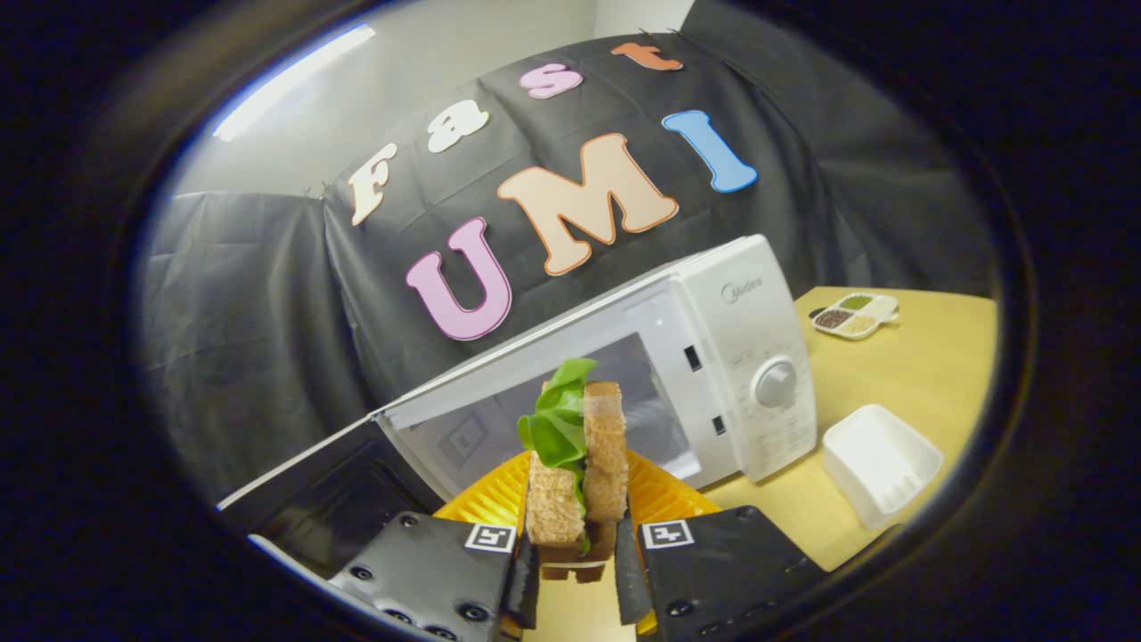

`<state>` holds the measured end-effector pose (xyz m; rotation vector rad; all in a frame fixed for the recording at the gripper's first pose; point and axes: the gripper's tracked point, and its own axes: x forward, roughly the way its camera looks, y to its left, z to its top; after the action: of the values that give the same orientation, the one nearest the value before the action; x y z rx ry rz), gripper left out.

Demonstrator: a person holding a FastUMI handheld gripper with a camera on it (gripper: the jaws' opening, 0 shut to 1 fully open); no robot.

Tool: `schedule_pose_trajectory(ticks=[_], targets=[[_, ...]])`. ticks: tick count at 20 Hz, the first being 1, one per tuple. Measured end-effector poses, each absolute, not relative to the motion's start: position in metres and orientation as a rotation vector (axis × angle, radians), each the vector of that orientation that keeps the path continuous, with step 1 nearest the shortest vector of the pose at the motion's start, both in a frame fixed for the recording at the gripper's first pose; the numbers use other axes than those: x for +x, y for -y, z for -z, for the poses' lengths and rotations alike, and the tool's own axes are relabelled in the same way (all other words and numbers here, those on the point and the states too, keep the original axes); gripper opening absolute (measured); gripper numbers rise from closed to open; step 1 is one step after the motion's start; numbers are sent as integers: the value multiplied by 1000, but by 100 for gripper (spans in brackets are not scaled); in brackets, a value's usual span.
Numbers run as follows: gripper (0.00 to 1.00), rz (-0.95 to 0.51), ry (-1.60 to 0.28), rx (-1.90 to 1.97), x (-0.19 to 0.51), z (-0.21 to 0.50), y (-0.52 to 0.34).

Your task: Open the microwave, put the food inside, and close the microwave door.

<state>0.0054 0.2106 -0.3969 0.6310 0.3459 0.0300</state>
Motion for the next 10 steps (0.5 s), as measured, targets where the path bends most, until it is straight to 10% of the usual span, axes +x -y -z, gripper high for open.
schedule_pose_trajectory(ticks=[10], targets=[[37, 38, -307, 816, 63, 435, -254]])
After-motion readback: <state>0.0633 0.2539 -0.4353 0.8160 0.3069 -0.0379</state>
